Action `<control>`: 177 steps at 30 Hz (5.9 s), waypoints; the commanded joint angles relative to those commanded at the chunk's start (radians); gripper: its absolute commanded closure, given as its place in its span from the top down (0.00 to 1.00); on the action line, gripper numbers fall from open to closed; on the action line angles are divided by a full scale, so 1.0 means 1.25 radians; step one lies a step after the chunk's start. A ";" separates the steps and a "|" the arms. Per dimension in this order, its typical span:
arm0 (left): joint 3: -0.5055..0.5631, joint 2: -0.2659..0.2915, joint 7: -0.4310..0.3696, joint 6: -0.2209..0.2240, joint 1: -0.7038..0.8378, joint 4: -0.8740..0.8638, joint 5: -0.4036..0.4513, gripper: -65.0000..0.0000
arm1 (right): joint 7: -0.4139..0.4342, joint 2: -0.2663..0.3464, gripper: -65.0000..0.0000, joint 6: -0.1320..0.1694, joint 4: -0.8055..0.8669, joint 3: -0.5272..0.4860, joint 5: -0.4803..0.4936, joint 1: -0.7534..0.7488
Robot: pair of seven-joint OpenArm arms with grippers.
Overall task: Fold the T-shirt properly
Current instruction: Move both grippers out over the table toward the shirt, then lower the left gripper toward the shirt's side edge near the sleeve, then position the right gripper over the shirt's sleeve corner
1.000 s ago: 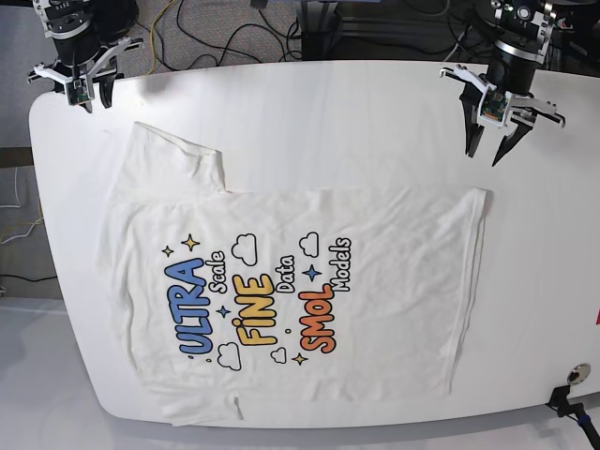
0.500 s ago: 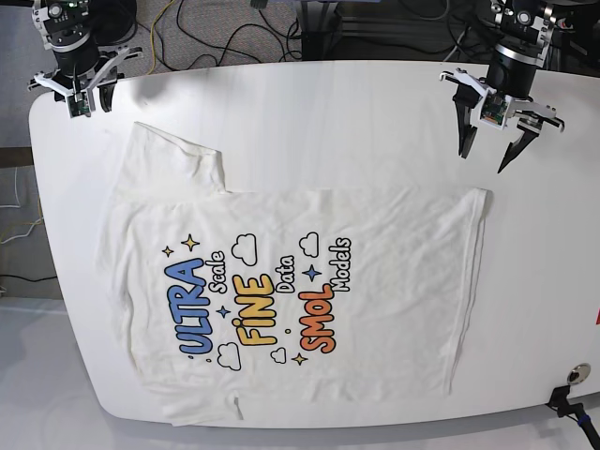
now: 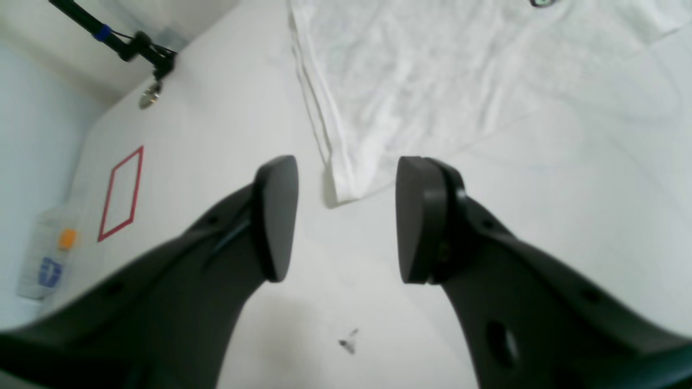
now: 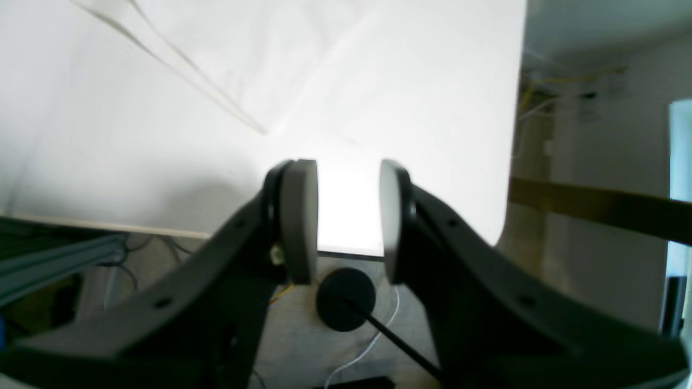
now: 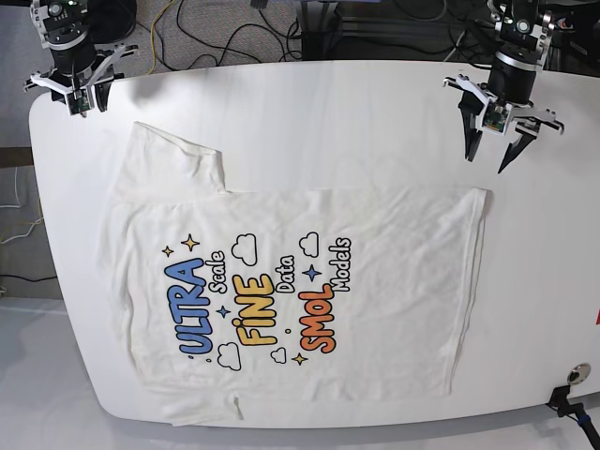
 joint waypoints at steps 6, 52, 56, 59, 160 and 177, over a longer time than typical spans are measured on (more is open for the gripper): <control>0.015 -0.001 0.065 -0.007 -0.023 -0.021 0.046 0.43 | -0.008 0.008 0.28 0.033 0.029 0.005 0.049 0.000; 0.104 -0.050 0.244 -0.097 -0.327 -0.165 0.088 0.49 | -0.046 0.033 0.29 0.045 0.009 -0.040 -0.095 0.051; 0.106 -0.050 0.237 -0.098 -0.331 -0.198 0.092 0.49 | -0.041 0.034 0.29 0.044 0.013 -0.040 -0.094 0.052; 0.106 -0.049 0.231 -0.098 -0.336 -0.213 0.091 0.50 | -0.041 0.034 0.29 0.045 0.013 -0.041 -0.092 0.054; 0.040 -0.051 0.256 -0.178 -0.344 -0.233 -0.066 0.52 | -0.158 -0.182 0.29 0.338 -0.090 0.132 0.033 0.301; -0.090 -0.054 0.257 -0.179 -0.342 -0.272 -0.407 0.52 | -0.377 -0.218 0.29 0.338 -0.198 0.260 0.360 0.401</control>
